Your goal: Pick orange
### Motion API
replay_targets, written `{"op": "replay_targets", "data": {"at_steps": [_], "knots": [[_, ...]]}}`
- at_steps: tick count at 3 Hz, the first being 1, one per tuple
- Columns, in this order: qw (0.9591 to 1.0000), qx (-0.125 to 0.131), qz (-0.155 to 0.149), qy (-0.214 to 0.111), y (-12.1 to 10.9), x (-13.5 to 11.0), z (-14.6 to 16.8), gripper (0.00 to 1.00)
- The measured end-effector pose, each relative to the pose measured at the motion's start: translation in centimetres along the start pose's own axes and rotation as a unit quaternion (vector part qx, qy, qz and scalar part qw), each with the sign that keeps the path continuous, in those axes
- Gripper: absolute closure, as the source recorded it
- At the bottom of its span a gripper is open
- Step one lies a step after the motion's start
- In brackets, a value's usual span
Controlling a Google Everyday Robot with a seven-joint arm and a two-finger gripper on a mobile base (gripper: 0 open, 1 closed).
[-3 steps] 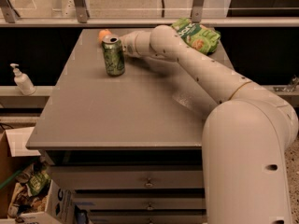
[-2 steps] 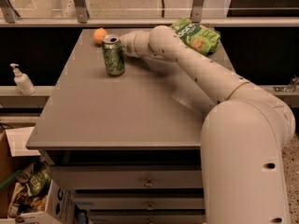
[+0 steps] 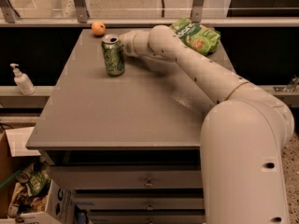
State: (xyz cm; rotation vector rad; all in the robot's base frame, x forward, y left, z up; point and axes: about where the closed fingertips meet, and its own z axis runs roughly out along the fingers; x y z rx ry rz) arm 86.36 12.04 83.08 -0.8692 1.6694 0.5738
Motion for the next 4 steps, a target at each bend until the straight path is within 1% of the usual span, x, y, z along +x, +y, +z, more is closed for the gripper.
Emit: {"op": "replay_targets", "data": {"at_steps": [3,4], "knots": [[1.0000,0.001,-0.002,-0.004,-0.53,-0.69,0.04,0.12],[0.9999,-0.004,-0.006,-0.008,-0.63,-1.04,0.45,0.00]]}}
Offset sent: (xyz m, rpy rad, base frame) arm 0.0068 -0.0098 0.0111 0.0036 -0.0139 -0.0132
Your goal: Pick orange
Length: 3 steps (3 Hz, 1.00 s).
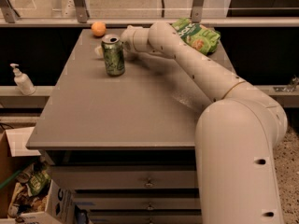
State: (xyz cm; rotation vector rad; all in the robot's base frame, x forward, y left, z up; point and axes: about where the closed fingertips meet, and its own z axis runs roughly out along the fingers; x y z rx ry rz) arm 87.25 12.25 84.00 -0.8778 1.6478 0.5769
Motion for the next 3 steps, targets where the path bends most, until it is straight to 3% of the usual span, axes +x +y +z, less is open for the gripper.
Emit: {"op": "replay_targets", "data": {"at_steps": [3], "knots": [[0.9998,-0.008,-0.012,-0.014,-0.7,-1.1,2.4,0.00]]}}
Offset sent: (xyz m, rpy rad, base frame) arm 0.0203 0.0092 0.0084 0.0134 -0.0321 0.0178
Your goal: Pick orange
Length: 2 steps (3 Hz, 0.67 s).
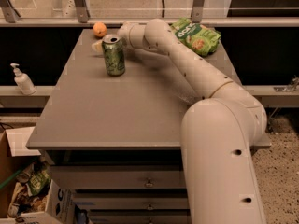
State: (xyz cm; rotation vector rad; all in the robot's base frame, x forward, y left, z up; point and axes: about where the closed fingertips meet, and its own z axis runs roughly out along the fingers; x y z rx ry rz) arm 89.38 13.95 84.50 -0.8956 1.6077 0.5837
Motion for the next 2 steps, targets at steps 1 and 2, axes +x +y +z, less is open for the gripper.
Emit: {"op": "replay_targets", "data": {"at_steps": [1,2], "knots": [[1.0000,0.001,-0.003,-0.003,-0.6,0.0,1.0,0.00],[0.9998,0.008,-0.006,-0.015,-1.7,-1.0,2.4,0.00]]}}
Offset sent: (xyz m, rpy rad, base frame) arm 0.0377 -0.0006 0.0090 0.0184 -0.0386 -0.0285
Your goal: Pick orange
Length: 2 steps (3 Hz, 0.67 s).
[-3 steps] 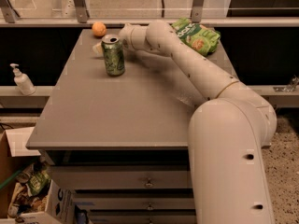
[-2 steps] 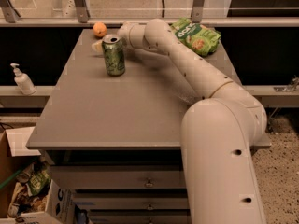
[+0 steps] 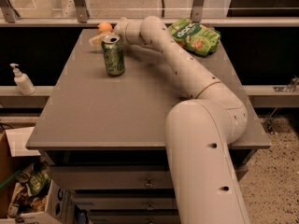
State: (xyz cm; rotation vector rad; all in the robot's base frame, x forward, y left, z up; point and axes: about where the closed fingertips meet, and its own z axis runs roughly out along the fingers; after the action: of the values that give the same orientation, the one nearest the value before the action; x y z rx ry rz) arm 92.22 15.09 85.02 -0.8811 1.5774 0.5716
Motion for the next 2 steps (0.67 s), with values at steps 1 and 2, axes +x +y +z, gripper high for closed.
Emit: {"op": "replay_targets", "data": {"at_steps": [1,2], "knots": [[1.0000,0.001,-0.001,0.002,-0.2,0.2,0.9,0.00],[0.9998,0.002,-0.006,0.018,-0.5,1.2,2.3,0.00]]}}
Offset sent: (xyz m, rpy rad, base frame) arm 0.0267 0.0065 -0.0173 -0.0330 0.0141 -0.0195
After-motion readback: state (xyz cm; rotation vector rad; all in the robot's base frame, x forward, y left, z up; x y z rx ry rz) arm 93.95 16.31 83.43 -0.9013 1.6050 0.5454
